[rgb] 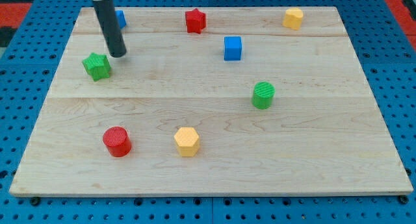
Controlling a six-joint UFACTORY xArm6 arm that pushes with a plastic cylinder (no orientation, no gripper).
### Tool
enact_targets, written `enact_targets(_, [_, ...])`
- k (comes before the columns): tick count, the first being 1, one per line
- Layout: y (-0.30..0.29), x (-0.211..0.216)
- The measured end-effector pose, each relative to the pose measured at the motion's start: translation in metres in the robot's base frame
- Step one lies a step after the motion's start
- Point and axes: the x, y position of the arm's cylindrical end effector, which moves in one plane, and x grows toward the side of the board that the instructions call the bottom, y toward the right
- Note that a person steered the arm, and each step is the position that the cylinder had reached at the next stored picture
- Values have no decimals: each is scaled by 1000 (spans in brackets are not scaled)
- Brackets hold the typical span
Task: Move the blue cube to the right of green circle
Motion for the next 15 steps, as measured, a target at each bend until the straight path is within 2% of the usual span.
enact_targets(2, [-36, 4])
enact_targets(3, [-34, 4])
enact_targets(4, [-2, 24])
enact_targets(5, [97, 57])
enact_targets(6, [119, 40])
enact_targets(7, [182, 30])
enact_targets(9, [197, -11])
enact_targets(10, [249, -13])
enact_targets(13, [342, -21])
enact_targets(15, [361, -28])
